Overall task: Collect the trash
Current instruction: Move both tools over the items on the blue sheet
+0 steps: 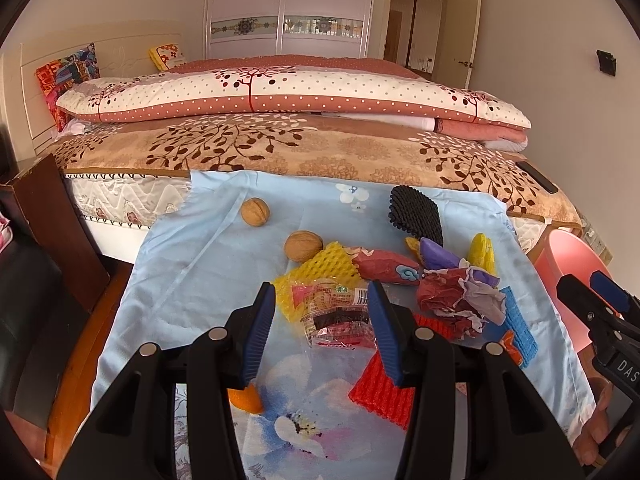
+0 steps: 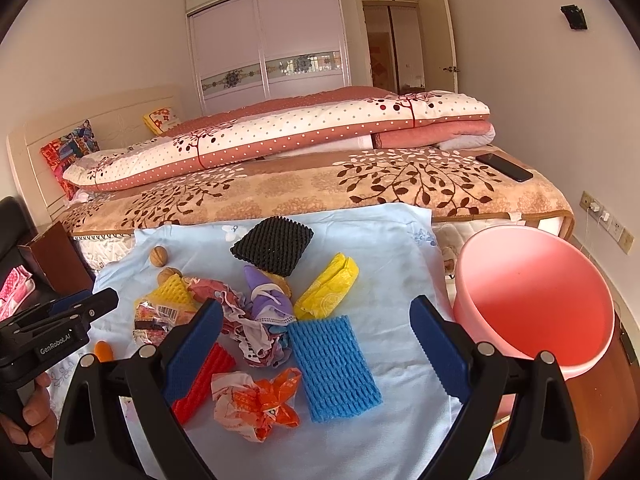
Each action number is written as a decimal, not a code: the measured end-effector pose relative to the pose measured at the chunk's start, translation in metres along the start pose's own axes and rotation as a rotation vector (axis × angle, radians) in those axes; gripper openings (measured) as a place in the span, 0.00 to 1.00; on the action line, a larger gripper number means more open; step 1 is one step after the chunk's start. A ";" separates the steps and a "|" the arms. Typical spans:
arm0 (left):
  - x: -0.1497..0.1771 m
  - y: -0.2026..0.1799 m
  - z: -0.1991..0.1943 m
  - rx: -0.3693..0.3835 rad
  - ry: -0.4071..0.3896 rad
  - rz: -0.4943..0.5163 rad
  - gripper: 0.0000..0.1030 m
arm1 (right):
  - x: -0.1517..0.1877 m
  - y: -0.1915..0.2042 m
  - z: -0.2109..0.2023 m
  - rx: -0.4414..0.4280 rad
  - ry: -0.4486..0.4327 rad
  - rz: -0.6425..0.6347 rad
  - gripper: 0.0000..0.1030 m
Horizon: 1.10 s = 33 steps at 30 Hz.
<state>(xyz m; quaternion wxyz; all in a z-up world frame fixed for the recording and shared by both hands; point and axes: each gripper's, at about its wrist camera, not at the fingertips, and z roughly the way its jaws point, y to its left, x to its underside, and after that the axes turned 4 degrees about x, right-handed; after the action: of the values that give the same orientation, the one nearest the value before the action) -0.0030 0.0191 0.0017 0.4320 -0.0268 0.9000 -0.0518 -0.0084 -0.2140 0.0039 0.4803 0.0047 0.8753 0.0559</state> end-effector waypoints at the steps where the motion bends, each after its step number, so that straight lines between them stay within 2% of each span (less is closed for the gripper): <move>1: 0.000 0.000 0.000 -0.001 -0.001 0.000 0.47 | 0.000 0.000 -0.001 0.001 -0.002 0.002 0.90; 13: -0.003 0.004 -0.003 0.024 -0.004 0.017 0.47 | -0.005 -0.010 -0.007 0.020 -0.027 0.004 0.90; 20: -0.004 0.005 -0.003 0.039 0.004 0.018 0.47 | -0.003 -0.017 -0.003 0.020 -0.005 0.015 0.87; 26: -0.001 0.004 -0.005 0.076 0.010 0.029 0.47 | 0.000 -0.017 -0.001 0.015 0.005 0.003 0.83; 33: 0.015 0.000 -0.002 0.150 0.058 0.041 0.47 | 0.008 -0.019 0.000 -0.004 0.045 -0.001 0.78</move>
<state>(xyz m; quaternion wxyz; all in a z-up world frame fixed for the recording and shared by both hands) -0.0141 0.0182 -0.0087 0.4073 0.0255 0.9061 -0.1111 -0.0118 -0.2325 -0.0047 0.4605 0.0020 0.8858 0.0577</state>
